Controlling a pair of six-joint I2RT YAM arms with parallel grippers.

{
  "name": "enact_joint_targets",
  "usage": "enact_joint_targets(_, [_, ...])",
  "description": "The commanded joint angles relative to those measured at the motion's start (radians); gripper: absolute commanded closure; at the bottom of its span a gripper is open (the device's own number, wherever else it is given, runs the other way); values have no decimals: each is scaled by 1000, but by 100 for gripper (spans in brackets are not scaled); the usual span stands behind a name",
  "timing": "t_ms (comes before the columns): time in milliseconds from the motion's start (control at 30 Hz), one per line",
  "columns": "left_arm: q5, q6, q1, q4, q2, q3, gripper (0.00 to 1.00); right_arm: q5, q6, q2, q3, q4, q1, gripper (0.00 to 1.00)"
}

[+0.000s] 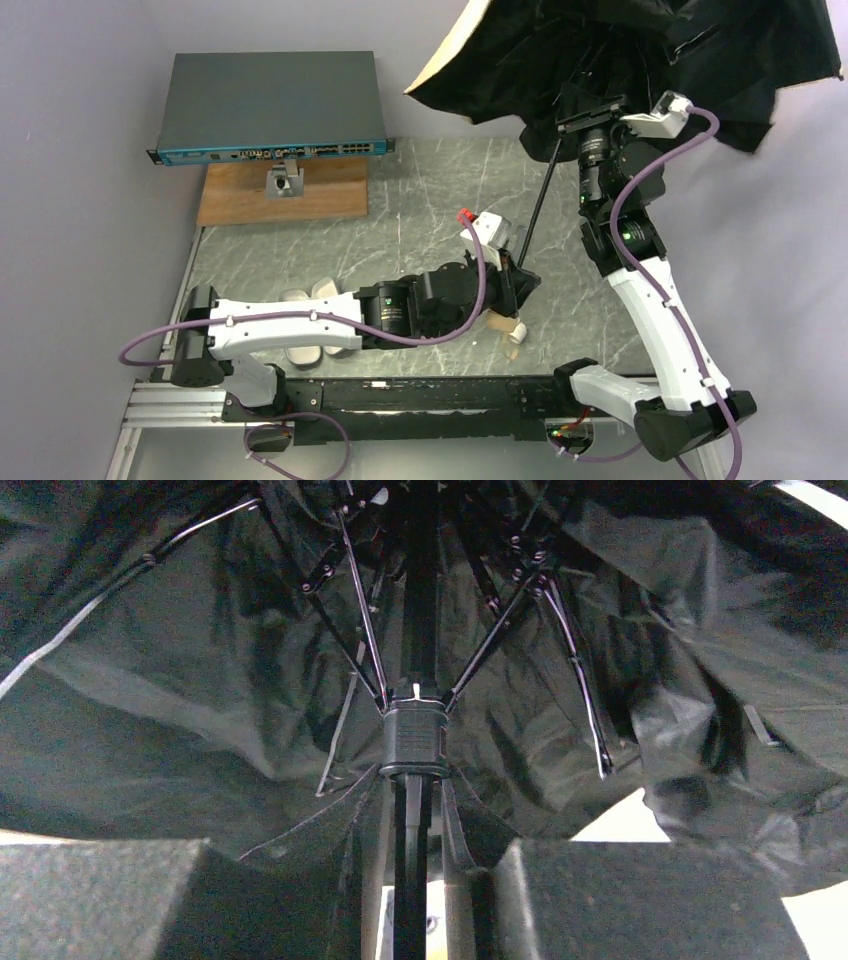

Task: Open the umbrella

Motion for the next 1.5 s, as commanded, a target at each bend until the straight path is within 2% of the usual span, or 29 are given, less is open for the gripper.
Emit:
enact_joint_targets(0, [280,-9,-168,-124,-50,-123,100,106,-68,96,91,429,-66,75])
enact_joint_targets(400, [235,-13,-221,-115,-52,-228,100,59,-80,139,172,500,-89,75])
enact_joint_targets(667, [217,-25,-255,-110,-1,-282,100,39,-57,164,223,585,-117,76])
enact_joint_targets(900, [203,-43,-317,-117,22,-347,100,80,-100,201,287,676,-131,77])
enact_joint_targets(1267, [209,-7,-425,-184,96,-332,100,125,-163,331,577,606,-160,81])
enact_joint_targets(1367, [184,-22,-425,-187,96,-340,100,92,-140,330,583,587,-164,81])
enact_joint_targets(1467, [130,-15,-422,-192,90,-319,100,56,-101,293,512,581,-163,82])
